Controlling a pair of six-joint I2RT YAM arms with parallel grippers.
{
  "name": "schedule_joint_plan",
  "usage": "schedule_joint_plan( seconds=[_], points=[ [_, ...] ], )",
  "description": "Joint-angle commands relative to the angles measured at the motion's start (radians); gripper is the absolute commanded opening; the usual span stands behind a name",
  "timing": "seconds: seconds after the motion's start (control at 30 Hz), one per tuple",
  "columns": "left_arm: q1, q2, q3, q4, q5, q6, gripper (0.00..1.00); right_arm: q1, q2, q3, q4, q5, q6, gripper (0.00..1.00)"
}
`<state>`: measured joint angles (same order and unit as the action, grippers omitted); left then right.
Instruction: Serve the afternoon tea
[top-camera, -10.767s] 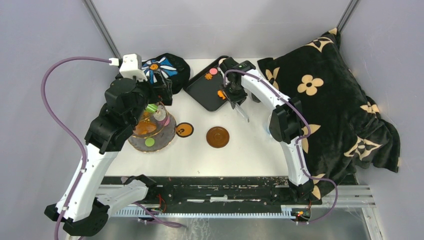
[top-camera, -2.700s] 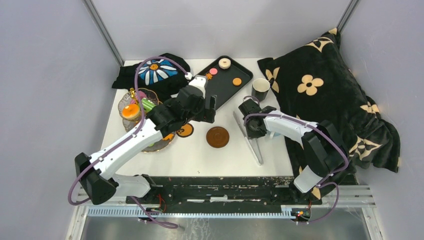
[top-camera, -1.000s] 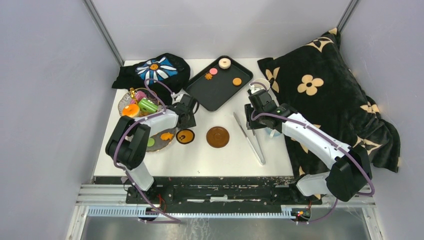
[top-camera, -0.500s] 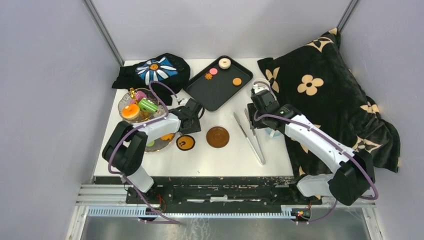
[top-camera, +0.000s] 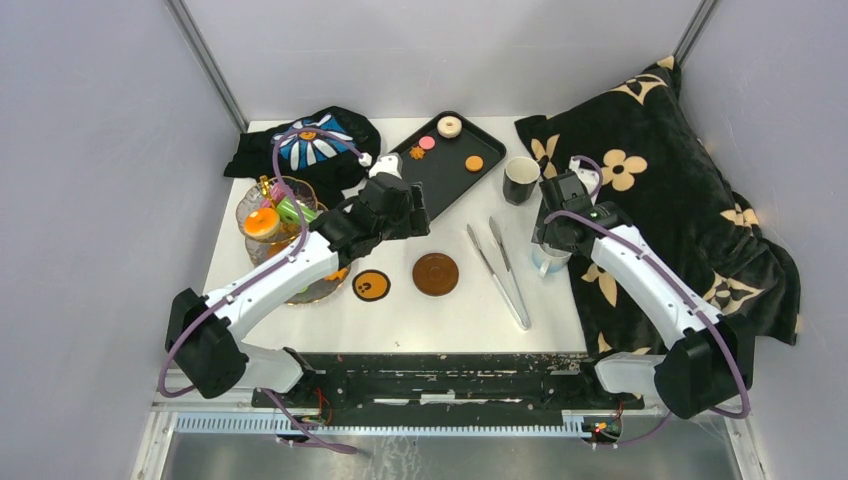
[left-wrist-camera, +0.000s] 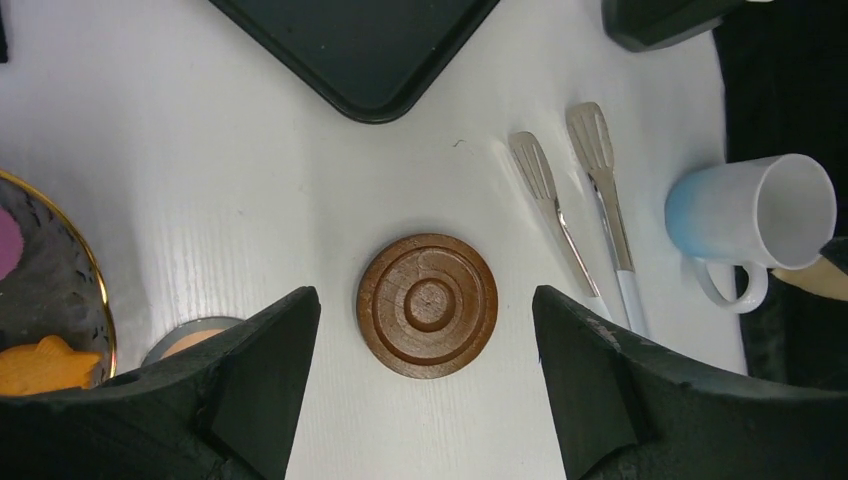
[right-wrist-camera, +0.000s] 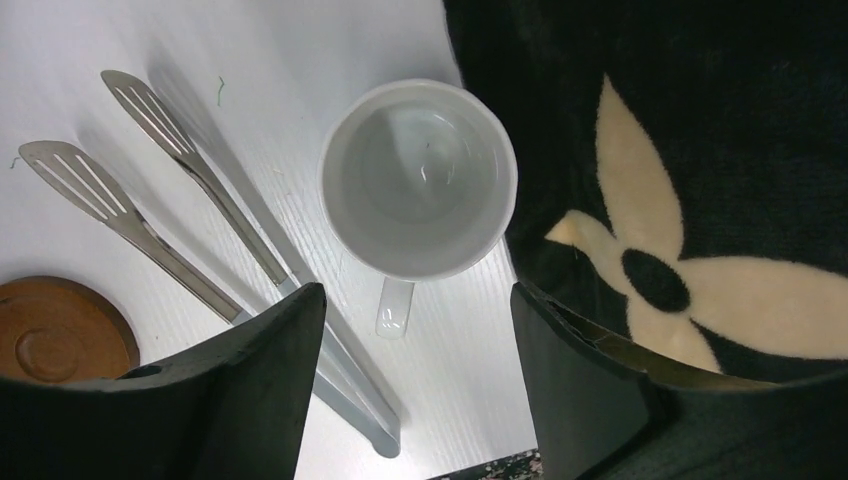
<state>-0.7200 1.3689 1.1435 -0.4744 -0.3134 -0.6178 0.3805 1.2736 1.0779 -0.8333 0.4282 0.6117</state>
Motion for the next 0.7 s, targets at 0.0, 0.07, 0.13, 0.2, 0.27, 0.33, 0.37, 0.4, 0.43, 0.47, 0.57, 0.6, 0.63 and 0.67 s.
schedule_joint_plan(
  seconds=[0.0,0.07,0.13,0.2,0.27,0.33,0.37,0.4,0.43,0.47,0.57,0.6,0.63,0.67],
  points=[
    [0.000,-0.011,0.015,0.047,0.076,0.070,0.86,-0.003,0.012,-0.039,0.039,-0.040,0.107,0.74],
    [-0.001,-0.006,0.011,0.048,0.084,0.070,0.88,-0.004,0.018,-0.069,0.065,-0.058,0.145,0.73],
    [-0.001,-0.004,0.004,0.046,0.083,0.069,0.89,-0.004,0.020,-0.102,0.082,-0.049,0.198,0.72],
    [-0.001,-0.004,-0.005,0.046,0.082,0.067,0.89,-0.004,0.021,-0.137,0.105,-0.048,0.245,0.71],
    [0.000,-0.005,-0.010,0.046,0.085,0.064,0.89,-0.004,0.034,-0.162,0.132,-0.067,0.271,0.70],
    [-0.001,-0.005,-0.011,0.046,0.088,0.062,0.89,-0.005,0.063,-0.176,0.161,-0.101,0.275,0.69],
    [-0.001,-0.004,-0.012,0.046,0.089,0.064,0.89,-0.004,0.081,-0.180,0.177,-0.112,0.276,0.67],
    [-0.001,-0.004,-0.013,0.047,0.089,0.063,0.89,-0.004,0.097,-0.186,0.194,-0.121,0.273,0.65],
    [-0.002,-0.006,-0.013,0.046,0.085,0.062,0.89,-0.005,0.116,-0.190,0.202,-0.118,0.275,0.63],
    [-0.001,-0.010,-0.015,0.046,0.082,0.060,0.89,-0.005,0.126,-0.195,0.215,-0.112,0.273,0.59],
    [0.000,-0.029,-0.029,0.057,0.069,0.058,0.90,-0.004,0.128,-0.213,0.245,-0.084,0.266,0.46],
    [-0.001,-0.033,-0.031,0.057,0.066,0.058,0.90,-0.004,0.121,-0.221,0.255,-0.078,0.263,0.40],
    [-0.001,-0.037,-0.031,0.055,0.061,0.059,0.90,-0.004,0.108,-0.226,0.259,-0.074,0.262,0.34],
    [-0.001,-0.038,-0.031,0.051,0.056,0.059,0.90,-0.003,0.093,-0.228,0.258,-0.065,0.253,0.28]
  ],
)
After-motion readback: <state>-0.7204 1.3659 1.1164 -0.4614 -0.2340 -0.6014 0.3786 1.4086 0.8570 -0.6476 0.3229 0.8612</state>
